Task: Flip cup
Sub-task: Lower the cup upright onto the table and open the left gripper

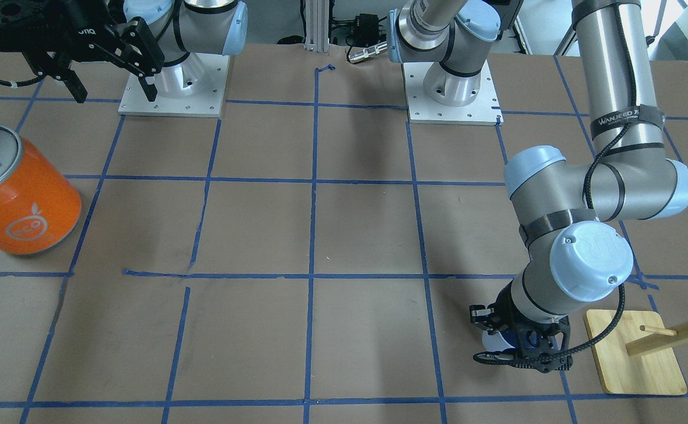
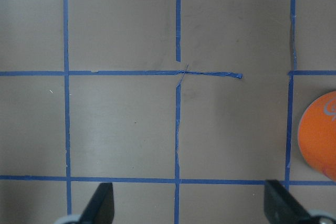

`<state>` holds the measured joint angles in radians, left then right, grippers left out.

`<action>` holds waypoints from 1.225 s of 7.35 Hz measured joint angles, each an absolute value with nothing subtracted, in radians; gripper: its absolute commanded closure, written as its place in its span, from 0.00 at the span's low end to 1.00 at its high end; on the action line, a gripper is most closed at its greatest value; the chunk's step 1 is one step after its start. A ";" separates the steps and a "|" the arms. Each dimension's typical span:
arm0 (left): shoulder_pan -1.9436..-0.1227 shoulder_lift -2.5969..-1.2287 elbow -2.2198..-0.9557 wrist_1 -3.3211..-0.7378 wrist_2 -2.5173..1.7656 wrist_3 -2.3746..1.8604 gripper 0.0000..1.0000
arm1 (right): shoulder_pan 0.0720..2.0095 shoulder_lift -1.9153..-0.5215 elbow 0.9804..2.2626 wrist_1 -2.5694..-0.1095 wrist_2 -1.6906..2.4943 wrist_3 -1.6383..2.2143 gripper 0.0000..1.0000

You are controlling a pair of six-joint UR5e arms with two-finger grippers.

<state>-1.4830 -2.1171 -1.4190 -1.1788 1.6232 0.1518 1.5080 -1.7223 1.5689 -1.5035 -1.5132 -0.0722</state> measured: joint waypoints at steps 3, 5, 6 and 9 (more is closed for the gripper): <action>-1.482 -2.118 -1.439 -1.177 1.665 0.165 1.00 | 1.513 -1.717 1.577 -1.510 -1.526 -0.072 0.00; -1.482 -2.120 -1.439 -1.176 1.667 0.169 1.00 | 1.529 -1.699 1.570 -1.568 -1.530 -0.065 0.00; -1.481 -2.120 -1.441 -1.176 1.667 0.178 0.87 | 1.542 -1.684 1.560 -1.600 -1.531 -0.062 0.00; -1.474 -2.119 -1.450 -1.173 1.669 0.205 0.00 | 1.556 -1.632 1.493 -1.598 -1.543 -0.060 0.00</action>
<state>-1.4739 -2.1191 -1.4499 -1.1734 1.6688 0.2047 1.5561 -1.6318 1.4935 -1.5981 -1.5426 -0.0601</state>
